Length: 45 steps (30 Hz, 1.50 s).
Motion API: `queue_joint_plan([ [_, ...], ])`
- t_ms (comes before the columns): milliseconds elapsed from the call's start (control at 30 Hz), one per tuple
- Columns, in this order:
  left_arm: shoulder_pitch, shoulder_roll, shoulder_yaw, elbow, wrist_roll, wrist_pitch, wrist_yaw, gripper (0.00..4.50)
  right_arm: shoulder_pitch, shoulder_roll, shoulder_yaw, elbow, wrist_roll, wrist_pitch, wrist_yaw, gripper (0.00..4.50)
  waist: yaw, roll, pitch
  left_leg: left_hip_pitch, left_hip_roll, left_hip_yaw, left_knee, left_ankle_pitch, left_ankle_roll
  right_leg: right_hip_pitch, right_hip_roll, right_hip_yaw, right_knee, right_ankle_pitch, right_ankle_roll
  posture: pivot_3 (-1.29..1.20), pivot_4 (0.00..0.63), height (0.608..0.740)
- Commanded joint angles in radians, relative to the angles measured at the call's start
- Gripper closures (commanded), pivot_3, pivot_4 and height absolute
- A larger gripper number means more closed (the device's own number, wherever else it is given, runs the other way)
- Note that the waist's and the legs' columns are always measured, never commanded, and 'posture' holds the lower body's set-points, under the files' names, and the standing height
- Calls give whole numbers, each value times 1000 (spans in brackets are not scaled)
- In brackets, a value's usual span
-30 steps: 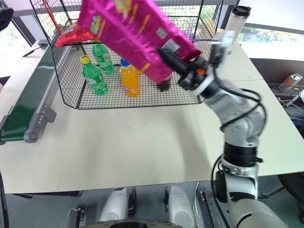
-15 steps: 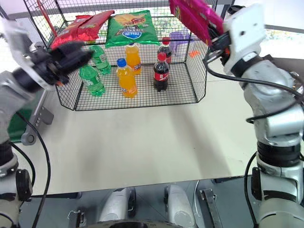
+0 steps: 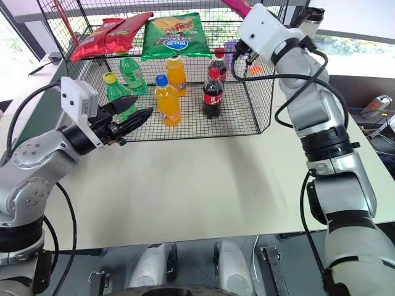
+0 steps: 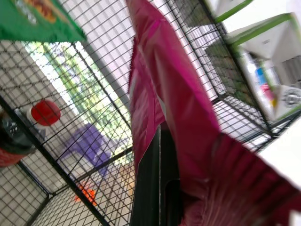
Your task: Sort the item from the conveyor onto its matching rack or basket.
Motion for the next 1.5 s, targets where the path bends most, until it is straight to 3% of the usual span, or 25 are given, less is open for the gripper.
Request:
queue_joint_plan([
  [33,-5,-4,13,-24,18,-34,4,1975,-66,55,-18,38,-12,12,14,4500,-2,0,0,0,0,0,0,0,0,0,0,0,0,0,0,0,150,740],
  [133,-38,-40,89,-26,-57,-33,24,1975,-87,88,-27,76,-14,19,34,4500,0,0,0,0,0,0,0,0,0,0,0,0,1,0,0,0,150,740],
  [233,-38,-28,122,-26,-69,-34,19,1908,-101,102,-32,122,-10,17,60,3422,3,0,0,0,0,-1,0,0,0,0,0,0,0,0,0,0,150,740],
  [433,-12,-20,110,-26,-46,-50,17,1908,-124,135,-55,135,29,31,133,348,0,0,0,0,0,0,0,0,0,0,0,0,0,0,0,0,150,740],
  [467,-7,-24,107,-29,-47,-52,19,1908,-125,138,-64,114,49,48,167,19,-2,0,0,0,0,0,0,0,0,0,0,0,0,0,0,0,150,740],
  [767,4,-27,91,-6,-27,-71,6,1908,-117,167,-224,-34,332,237,409,19,6,0,0,0,1,-1,-1,0,0,1,1,-1,0,0,0,0,150,740],
  [1233,17,-26,100,22,-5,-87,-8,1908,-53,188,-313,-179,527,272,476,19,4,0,0,0,1,-1,-1,0,0,0,1,-1,0,0,0,0,150,740],
  [1367,23,-24,129,9,-43,-80,-14,1908,-10,175,-431,-311,689,353,494,19,7,0,0,0,1,-1,-1,0,0,1,0,-2,0,0,0,0,150,740],
  [1500,76,-1,173,-30,-112,-39,-18,1908,144,83,-585,-499,902,531,527,19,10,0,0,0,1,-2,-1,0,0,1,0,-2,-1,0,0,0,150,740],
])
